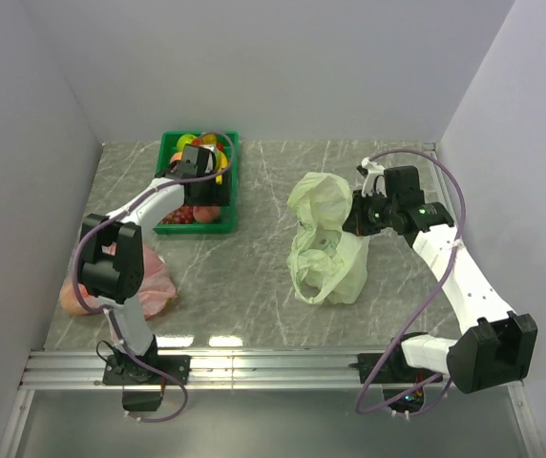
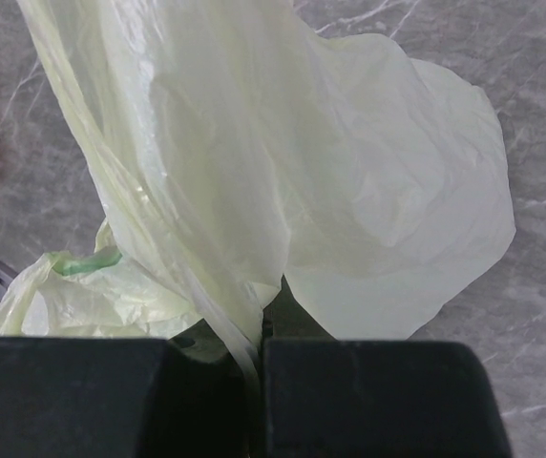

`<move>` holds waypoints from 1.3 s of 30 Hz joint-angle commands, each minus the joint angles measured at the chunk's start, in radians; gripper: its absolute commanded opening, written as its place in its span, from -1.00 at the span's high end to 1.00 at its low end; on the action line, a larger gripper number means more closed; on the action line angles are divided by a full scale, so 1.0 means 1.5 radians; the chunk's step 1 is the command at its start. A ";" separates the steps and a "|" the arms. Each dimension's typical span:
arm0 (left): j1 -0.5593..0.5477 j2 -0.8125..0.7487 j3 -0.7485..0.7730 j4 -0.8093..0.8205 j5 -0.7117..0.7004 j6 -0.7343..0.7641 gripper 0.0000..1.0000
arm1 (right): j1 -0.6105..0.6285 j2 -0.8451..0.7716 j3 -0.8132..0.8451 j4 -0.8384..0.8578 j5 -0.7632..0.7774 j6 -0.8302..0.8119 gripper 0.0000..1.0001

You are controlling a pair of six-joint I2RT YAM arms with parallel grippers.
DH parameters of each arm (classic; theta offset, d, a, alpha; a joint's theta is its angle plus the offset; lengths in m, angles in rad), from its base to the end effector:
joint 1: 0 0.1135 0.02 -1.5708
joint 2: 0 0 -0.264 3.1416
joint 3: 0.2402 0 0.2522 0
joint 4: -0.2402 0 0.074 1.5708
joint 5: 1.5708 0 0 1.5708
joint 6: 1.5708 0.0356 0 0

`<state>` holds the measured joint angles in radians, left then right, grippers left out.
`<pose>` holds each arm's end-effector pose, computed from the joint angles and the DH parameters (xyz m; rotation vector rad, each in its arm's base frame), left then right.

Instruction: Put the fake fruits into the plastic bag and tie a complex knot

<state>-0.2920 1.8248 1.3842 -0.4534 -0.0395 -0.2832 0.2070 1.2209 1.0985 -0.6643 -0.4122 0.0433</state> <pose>0.3855 -0.1144 0.2334 -0.0063 2.4745 -0.2002 0.2469 0.0664 0.3157 -0.3939 2.3215 0.6077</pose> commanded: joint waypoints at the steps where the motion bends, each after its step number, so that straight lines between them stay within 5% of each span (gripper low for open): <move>1: -0.005 0.033 -0.003 -0.015 -0.031 0.007 -0.95 | 0.005 0.008 0.002 0.025 -0.005 -0.008 1.00; 15: -0.010 0.082 0.022 -0.055 -0.084 0.008 -0.98 | 0.006 0.029 0.008 0.026 -0.016 -0.014 1.00; 21: -0.015 0.088 0.017 -0.042 -0.053 0.012 -0.85 | 0.006 0.030 0.002 0.028 -0.016 -0.021 1.00; 28: -0.013 0.040 0.030 -0.044 -0.041 0.018 -0.26 | 0.007 0.027 0.002 0.032 -0.020 -0.023 1.00; 32: -0.005 -0.037 0.052 -0.054 -0.009 0.032 0.45 | 0.005 0.030 -0.001 0.045 -0.032 -0.016 1.00; 39: -0.020 -0.171 0.085 -0.031 0.216 0.064 0.71 | 0.005 0.026 -0.021 0.095 -0.129 0.035 1.00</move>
<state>-0.2996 1.6844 1.4563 -0.5392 0.0765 -0.2260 0.2096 1.2610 1.0760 -0.5961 -0.5076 0.0525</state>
